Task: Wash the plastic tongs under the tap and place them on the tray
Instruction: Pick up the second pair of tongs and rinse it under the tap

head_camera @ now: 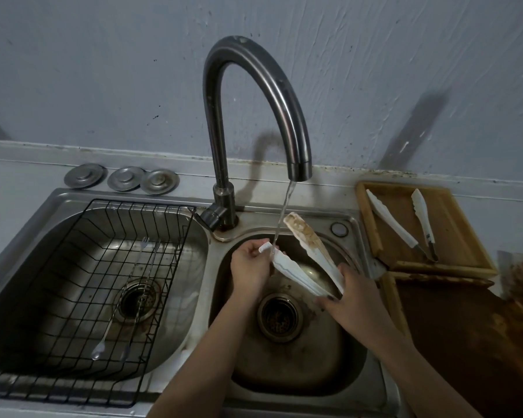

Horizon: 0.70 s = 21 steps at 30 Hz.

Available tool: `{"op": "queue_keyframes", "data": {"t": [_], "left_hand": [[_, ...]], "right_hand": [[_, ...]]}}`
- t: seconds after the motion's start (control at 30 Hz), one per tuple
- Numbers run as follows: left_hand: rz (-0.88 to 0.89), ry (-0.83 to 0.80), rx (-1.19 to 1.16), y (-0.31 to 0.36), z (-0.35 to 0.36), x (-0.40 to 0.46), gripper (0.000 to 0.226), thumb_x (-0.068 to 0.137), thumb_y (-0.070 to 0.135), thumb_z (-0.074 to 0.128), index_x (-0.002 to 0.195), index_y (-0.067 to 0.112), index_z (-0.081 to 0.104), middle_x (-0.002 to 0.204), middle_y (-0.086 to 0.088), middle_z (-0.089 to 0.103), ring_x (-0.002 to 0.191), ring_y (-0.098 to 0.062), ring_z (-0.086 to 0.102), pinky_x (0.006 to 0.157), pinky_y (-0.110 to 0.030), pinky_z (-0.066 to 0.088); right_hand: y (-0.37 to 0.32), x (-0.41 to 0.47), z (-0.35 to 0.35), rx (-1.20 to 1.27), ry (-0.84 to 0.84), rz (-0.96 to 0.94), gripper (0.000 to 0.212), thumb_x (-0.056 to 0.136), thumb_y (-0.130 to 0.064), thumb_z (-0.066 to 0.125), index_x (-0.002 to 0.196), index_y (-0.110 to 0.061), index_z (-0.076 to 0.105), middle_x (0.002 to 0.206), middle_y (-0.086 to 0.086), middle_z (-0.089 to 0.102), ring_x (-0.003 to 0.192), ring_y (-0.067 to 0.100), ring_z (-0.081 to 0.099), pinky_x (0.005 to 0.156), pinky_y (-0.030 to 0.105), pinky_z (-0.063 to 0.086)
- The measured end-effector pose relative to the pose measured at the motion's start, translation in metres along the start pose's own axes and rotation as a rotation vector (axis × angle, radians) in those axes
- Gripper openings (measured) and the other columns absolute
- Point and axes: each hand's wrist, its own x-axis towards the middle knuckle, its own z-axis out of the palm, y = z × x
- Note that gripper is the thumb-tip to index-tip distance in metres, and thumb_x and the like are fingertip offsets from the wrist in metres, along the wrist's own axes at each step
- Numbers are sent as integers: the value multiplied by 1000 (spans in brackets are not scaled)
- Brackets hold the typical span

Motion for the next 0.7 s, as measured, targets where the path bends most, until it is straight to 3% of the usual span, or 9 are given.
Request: {"op": "queue_keyframes", "data": {"t": [0.1,0.23,0.27,0.37,0.5,0.6,0.7], "left_hand": [[105,2,253,-1,-7,1,18,86,18,55,86,8,70,85,-12,74,83,-27,70,80,-49,57],[72,-34,276,5,-12,-4,18,87,6,54,94,0,69,89,-18,72,76,-25,68,58,-24,55],[27,-61,227,6,-12,-7,16,86,4,55,95,1,68,91,-18,71,77,-25,67,56,-23,54],[4,-66,241,2,-10,-10,12,82,3,60,91,9,64,96,-15,70,84,-24,67,69,-35,58],[261,0,599,6,-6,-17,16,94,14,48,95,5,60,91,-9,66,72,-11,60,59,-21,50],[276,10,748,13,-3,-22,22,95,15,43,97,1,60,96,-14,66,78,-18,59,62,-22,45],[169,-35,576,14,0,-26,21,92,8,43,85,11,63,92,-8,66,88,-23,62,77,-29,50]], "right_hand": [[3,-1,0,49,-20,20,44,70,-32,79,100,-17,52,89,-8,56,86,11,61,56,9,38],[5,-4,0,78,-36,33,49,68,-34,81,103,-16,53,93,-5,61,88,12,63,64,13,45],[5,-6,0,78,-34,29,49,68,-34,81,103,-16,53,94,-6,60,89,11,62,64,14,46],[4,-9,-1,78,-33,22,46,69,-34,80,100,-18,51,91,-9,56,89,10,61,57,12,41],[7,-12,0,100,-29,19,48,67,-35,81,102,-18,53,94,-5,61,90,13,61,62,14,43],[8,-12,0,96,-23,17,45,66,-36,81,97,-19,52,90,-6,60,86,11,60,62,14,43],[4,-12,1,53,-25,10,42,70,-36,78,98,-21,51,91,-7,58,83,8,57,60,12,41]]}}
